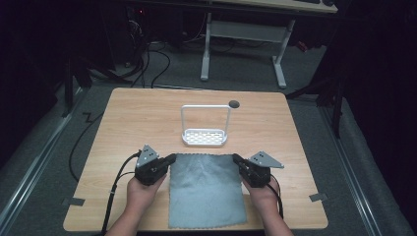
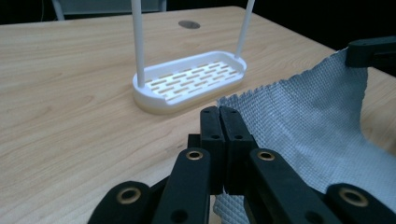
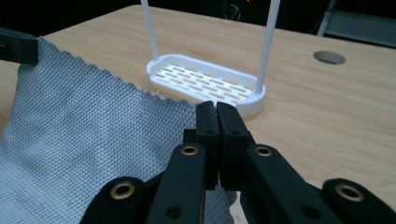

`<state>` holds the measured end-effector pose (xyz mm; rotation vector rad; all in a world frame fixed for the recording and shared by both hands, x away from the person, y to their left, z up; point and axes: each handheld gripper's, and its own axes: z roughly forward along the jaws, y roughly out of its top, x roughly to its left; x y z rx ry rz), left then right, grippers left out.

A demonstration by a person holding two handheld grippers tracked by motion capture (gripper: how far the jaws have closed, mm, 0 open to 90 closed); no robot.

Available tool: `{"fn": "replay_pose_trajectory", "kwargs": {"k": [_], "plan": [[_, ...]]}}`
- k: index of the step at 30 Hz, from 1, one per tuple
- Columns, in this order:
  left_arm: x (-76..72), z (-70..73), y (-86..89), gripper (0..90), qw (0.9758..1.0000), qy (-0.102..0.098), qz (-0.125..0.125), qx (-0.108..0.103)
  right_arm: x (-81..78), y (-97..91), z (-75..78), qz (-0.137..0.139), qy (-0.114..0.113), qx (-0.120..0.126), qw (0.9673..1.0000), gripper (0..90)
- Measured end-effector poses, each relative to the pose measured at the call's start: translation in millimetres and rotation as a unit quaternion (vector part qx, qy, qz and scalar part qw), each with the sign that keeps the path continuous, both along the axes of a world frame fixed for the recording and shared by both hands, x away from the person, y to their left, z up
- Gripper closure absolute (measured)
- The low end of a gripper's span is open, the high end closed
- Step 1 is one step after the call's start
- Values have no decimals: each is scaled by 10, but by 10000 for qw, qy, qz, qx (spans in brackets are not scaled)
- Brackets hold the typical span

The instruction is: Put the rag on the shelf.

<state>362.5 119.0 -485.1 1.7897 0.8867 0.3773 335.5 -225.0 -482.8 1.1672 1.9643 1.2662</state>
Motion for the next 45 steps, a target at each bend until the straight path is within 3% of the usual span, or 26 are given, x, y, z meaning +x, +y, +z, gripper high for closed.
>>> {"fn": "replay_pose_trajectory", "kwargs": {"k": [4,12,16,19,22,25,45], "plan": [[-7,84,-19,893,9999,-148,-35,-30,-8,16,91,28,-160,-6,9999,889],[-11,279,-65,893,9974,-701,48,143,24,12,288,29,-423,91,9991,890],[9,376,-90,895,9971,-748,49,108,32,-1,403,-3,-577,121,9983,890],[35,462,-95,894,9969,-779,61,-40,28,-7,499,-41,-730,171,9972,890],[58,560,-60,894,9959,-858,111,-269,36,-17,585,-74,-884,195,9959,890],[72,657,-47,894,9942,-996,131,-372,47,-31,665,-99,-978,224,9949,891],[154,1164,18,896,9852,-1605,237,-557,93,-40,1203,-176,-1585,429,9863,891]]}}
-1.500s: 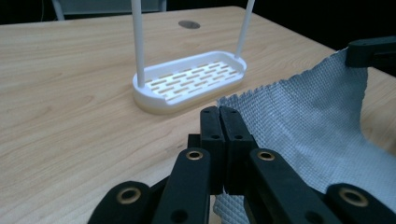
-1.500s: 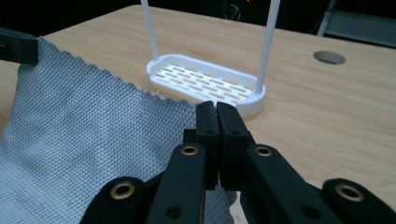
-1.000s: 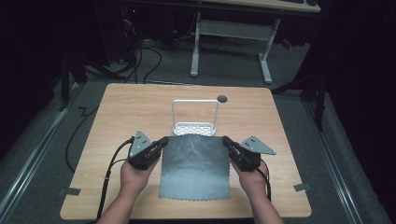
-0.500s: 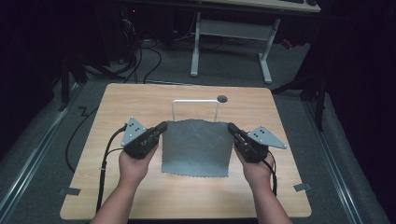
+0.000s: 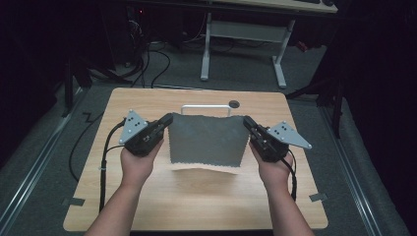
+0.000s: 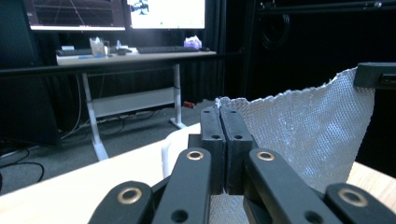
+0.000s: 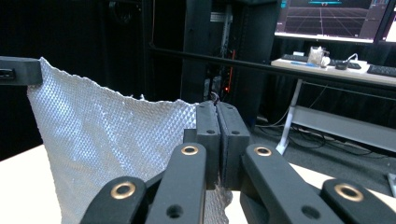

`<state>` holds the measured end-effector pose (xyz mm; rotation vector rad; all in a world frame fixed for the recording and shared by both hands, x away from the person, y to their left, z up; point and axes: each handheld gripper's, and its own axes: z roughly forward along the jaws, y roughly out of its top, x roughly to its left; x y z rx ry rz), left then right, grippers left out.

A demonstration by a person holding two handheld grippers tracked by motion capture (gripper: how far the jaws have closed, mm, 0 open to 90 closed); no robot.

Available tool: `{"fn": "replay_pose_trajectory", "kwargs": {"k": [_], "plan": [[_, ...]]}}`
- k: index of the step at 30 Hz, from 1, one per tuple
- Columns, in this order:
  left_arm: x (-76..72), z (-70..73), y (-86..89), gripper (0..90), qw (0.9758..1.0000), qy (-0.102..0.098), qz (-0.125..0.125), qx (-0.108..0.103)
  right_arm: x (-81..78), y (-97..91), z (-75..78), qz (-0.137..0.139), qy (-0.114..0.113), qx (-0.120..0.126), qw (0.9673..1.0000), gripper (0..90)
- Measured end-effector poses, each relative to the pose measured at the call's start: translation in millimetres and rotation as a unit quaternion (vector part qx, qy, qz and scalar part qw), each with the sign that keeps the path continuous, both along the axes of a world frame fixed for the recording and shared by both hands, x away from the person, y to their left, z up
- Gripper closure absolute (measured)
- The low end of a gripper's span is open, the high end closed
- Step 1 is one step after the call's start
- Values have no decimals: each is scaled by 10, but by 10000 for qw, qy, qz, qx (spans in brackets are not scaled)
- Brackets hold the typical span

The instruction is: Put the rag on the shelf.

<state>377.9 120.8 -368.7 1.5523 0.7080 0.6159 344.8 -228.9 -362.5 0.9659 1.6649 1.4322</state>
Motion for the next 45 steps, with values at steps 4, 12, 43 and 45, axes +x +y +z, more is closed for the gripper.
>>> {"fn": "replay_pose_trajectory", "kwargs": {"k": [4,12,43,45], "plan": [[44,77,-12,897,10000,-75,24,53,26,14,58,-2,-37,-2,10000,892],[281,77,-31,899,9996,-89,170,197,169,-2,125,-34,48,95,9999,894],[1512,-409,-169,900,9890,1331,249,595,1444,49,-182,-389,1041,-280,9934,895],[1504,-530,-163,900,9869,1512,116,554,1457,51,-272,-382,1128,-343,9923,895]]}}
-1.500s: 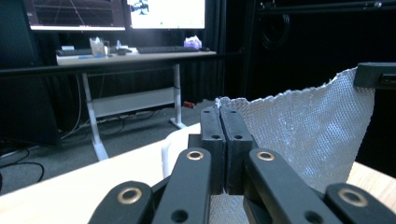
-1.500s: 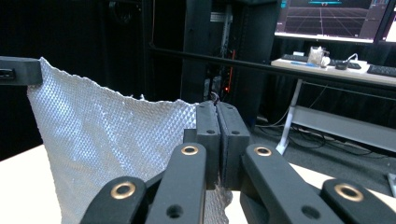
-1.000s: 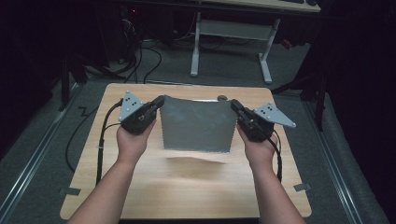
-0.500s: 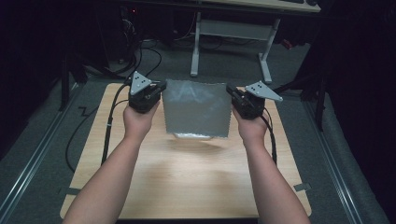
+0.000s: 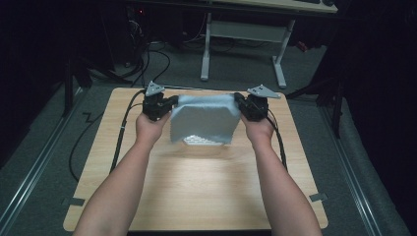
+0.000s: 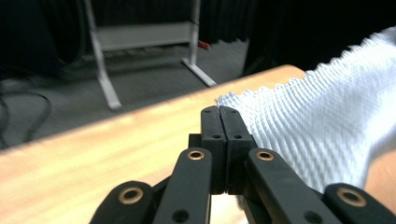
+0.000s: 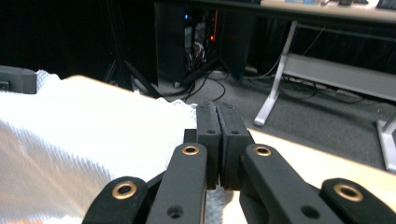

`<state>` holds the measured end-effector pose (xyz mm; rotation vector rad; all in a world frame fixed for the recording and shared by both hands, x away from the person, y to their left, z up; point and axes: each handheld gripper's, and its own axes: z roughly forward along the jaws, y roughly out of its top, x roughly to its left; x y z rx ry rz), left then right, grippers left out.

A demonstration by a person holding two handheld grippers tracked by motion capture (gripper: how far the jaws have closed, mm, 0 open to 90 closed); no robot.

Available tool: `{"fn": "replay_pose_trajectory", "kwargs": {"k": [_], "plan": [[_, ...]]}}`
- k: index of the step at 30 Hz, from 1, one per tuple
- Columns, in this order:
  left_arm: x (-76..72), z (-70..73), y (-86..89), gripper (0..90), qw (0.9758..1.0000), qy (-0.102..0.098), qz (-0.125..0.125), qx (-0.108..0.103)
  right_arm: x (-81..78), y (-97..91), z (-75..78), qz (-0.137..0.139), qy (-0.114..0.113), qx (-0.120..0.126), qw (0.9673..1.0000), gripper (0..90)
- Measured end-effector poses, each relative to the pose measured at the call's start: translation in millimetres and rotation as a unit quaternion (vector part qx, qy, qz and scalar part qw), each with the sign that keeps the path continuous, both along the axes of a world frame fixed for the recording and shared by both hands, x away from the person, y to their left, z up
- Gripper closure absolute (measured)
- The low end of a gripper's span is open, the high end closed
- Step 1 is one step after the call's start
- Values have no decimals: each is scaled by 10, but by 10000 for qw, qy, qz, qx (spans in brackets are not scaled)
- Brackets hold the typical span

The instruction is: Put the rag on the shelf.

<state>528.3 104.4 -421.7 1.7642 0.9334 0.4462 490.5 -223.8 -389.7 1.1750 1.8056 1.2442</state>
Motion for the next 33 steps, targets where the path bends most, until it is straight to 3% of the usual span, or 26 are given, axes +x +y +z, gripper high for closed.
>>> {"fn": "replay_pose_trajectory", "kwargs": {"k": [6,9,20,24,27,33], "plan": [[-111,-220,32,900,9996,100,-158,-212,-49,5,-230,88,186,-35,9998,894],[-139,-290,12,900,9996,174,-201,-131,-70,15,-293,130,249,-42,9996,894],[-212,-484,-9,900,9987,408,-267,-166,-111,36,-401,149,362,-34,9992,894],[-232,-579,-33,900,9980,521,-310,-147,-98,-3,-475,117,518,59,9986,893],[-252,-642,-25,900,9979,534,-290,-210,-80,-20,-549,99,610,53,9981,893],[-285,-688,-5,900,9981,519,-310,-145,-50,9,-656,105,738,26,9972,892]]}}
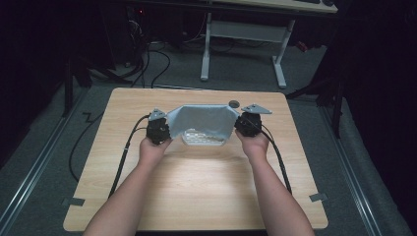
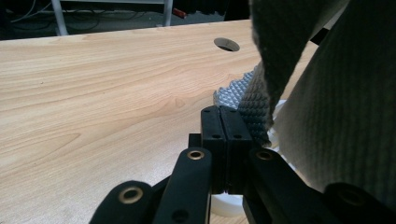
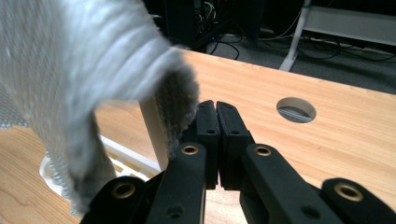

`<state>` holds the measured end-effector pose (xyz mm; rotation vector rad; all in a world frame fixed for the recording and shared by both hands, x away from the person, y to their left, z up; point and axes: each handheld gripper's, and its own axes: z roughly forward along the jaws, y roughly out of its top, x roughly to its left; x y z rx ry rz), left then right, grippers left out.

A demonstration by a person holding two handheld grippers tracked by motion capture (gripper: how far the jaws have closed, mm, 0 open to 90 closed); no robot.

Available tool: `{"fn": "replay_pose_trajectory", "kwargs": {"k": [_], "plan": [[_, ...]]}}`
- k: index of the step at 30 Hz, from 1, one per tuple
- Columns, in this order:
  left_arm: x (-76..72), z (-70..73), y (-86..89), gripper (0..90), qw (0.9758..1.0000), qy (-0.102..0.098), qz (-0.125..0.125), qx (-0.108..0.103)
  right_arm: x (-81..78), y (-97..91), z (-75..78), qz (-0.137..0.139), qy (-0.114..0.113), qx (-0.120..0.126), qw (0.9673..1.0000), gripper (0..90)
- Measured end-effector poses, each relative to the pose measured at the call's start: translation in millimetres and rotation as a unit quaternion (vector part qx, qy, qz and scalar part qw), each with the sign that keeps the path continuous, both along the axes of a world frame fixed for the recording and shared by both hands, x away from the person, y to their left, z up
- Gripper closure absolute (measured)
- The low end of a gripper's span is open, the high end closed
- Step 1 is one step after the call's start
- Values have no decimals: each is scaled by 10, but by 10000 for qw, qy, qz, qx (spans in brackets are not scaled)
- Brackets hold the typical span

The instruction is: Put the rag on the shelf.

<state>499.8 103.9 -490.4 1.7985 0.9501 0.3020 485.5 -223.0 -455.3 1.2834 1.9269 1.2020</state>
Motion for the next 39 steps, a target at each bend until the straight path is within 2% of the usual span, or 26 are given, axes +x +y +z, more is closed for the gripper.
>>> {"fn": "replay_pose_trajectory", "kwargs": {"k": [8,14,22,26,29,32,39], "plan": [[-14,-19,41,897,10000,14,73,1,27,50,-114,3,135,-50,9999,890],[-26,-4,66,889,9999,-18,167,32,26,72,-99,-29,182,-45,9998,852],[-29,84,184,707,9992,-147,367,29,17,-20,-5,-131,68,-50,9999,717],[-51,139,288,632,9982,-254,535,-4,8,-64,59,-186,-20,-103,9998,686],[-71,177,370,607,9974,-312,652,-43,-6,-101,94,-224,-74,-149,9996,657],[-93,212,448,571,9971,-302,694,6,-21,-139,120,-234,-100,-178,9995,624],[-192,271,647,505,9948,-447,915,36,-78,-208,186,-252,-105,-253,9993,547]]}}
